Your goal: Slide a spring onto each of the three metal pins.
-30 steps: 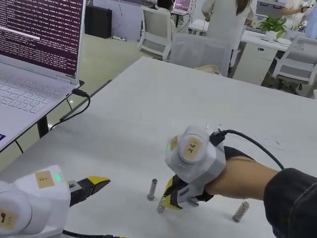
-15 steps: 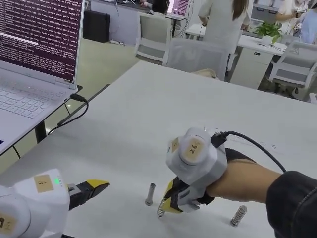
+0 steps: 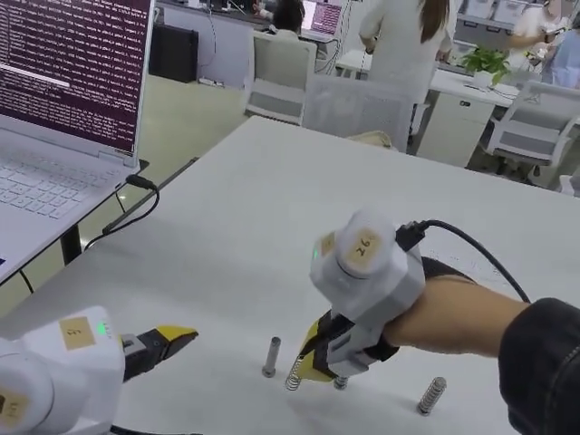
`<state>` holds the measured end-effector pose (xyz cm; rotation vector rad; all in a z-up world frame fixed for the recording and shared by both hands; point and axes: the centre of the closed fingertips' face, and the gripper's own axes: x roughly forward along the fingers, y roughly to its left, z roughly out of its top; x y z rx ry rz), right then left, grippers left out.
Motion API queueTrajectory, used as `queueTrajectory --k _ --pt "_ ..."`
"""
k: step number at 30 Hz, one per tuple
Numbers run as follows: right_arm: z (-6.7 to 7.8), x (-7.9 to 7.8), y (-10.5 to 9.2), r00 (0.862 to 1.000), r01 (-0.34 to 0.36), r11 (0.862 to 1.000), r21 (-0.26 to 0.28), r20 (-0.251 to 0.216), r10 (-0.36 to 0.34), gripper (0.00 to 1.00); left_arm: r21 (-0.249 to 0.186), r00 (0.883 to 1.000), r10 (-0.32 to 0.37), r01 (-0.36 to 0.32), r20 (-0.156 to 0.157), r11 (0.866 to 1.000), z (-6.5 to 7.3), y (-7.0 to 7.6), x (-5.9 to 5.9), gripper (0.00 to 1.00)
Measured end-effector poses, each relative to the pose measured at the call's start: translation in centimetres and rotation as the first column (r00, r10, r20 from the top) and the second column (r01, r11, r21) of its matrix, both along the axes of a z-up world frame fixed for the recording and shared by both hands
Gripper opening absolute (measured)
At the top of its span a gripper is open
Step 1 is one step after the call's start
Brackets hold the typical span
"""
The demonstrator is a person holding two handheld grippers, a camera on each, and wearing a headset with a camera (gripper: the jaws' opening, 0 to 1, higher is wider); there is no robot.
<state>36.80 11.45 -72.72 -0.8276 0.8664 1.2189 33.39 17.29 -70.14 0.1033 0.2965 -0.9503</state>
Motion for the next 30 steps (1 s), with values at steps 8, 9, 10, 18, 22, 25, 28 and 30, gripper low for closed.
queueTrajectory --k 8,9,10,18,22,25,28,30 --pt "1.1 -0.2 -0.2 1.000 0.002 1.000 -0.008 -0.005 -0.002 0.08 -0.003 1.000 0.002 -0.002 0.006 1.000 0.1 0.1 0.0 0.81" --pt "1.3 -0.1 -0.2 1.000 0.002 1.000 -0.007 -0.002 -0.002 0.08 -0.004 1.000 0.003 -0.003 0.007 1.000 0.1 0.0 0.0 0.81" --pt "1.5 0.0 -0.2 1.000 0.003 1.000 -0.006 -0.001 -0.003 0.08 -0.004 1.000 0.003 -0.003 0.008 1.000 0.2 0.1 0.0 0.81" --pt "2.8 0.4 0.1 1.000 0.010 1.000 0.000 0.013 -0.010 0.08 -0.008 1.000 0.004 -0.003 0.016 1.000 0.4 0.0 0.0 0.81" --pt "3.5 0.6 0.4 1.000 0.007 1.000 0.002 0.024 -0.007 0.08 -0.010 1.000 0.005 -0.005 0.018 1.000 0.5 0.1 0.0 0.81" --pt "4.1 1.0 0.6 0.999 0.007 1.000 0.008 0.035 -0.007 0.08 -0.010 1.000 0.006 -0.006 0.018 1.000 0.4 0.1 0.0 0.81" --pt "4.5 1.5 0.8 0.999 0.008 1.000 0.010 0.047 -0.009 0.08 -0.010 1.000 0.006 -0.006 0.019 1.000 0.5 0.2 0.0 0.81" --pt "4.7 1.6 0.9 0.999 0.006 1.000 0.010 0.052 -0.006 0.08 -0.009 1.000 0.007 -0.007 0.020 1.000 0.5 0.2 0.0 0.81"
